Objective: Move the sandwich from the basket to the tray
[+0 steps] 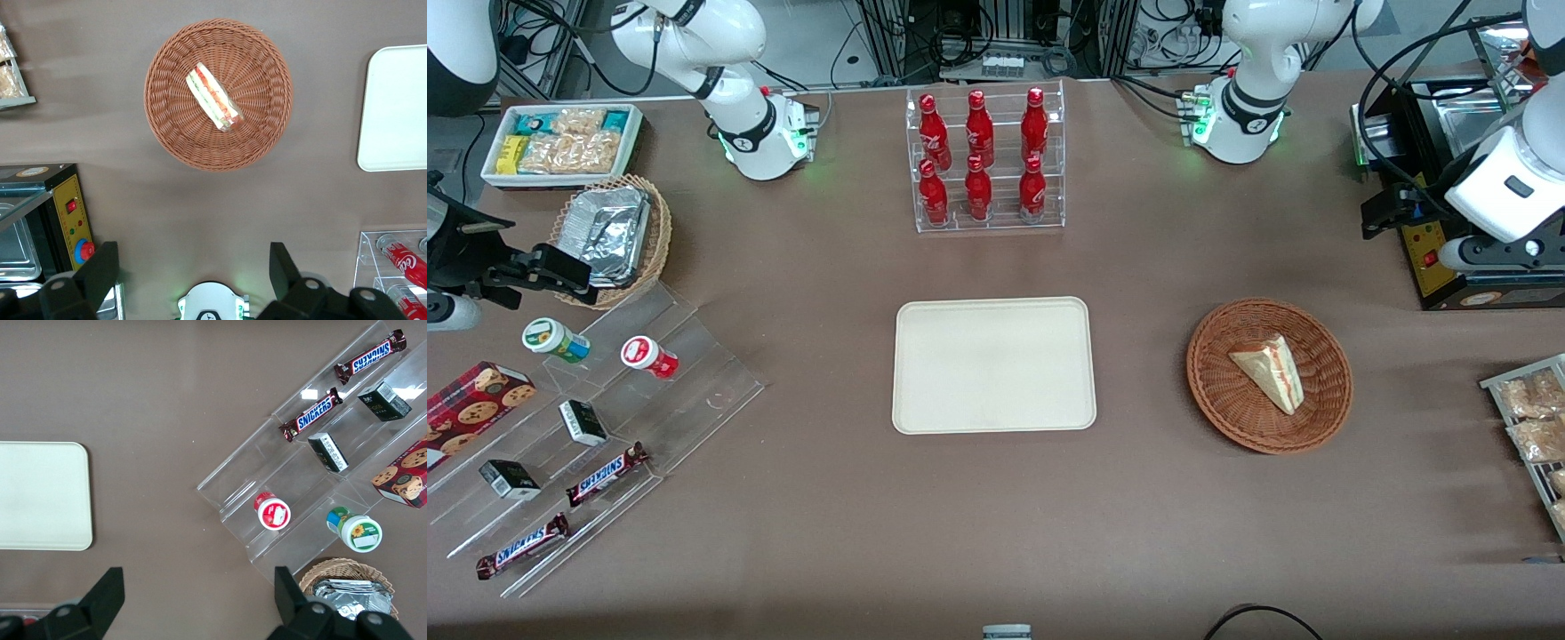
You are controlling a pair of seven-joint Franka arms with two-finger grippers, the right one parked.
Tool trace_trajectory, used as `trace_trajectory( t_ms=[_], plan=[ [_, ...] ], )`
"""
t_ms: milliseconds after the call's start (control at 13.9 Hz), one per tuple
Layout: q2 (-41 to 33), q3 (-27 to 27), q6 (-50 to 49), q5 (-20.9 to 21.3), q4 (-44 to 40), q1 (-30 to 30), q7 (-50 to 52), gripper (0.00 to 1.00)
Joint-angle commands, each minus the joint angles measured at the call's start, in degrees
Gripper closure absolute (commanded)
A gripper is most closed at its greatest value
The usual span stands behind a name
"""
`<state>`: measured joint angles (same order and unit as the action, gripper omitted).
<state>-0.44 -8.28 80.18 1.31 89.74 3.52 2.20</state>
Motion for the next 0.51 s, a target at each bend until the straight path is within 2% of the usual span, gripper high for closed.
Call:
trace_trajectory(
  t_ms=[0, 289, 433],
  plan=[
    [-0.6, -0.2, -1.0, -0.4, -0.4, -0.2, -2.7, 0.01],
    [2.5, 0.1, 0.5, -0.2, 0.6, 0.8, -2.0, 0.01],
    [3.6, 0.6, 5.0, 0.3, 4.1, 0.8, 1.5, 0.01]
  ],
)
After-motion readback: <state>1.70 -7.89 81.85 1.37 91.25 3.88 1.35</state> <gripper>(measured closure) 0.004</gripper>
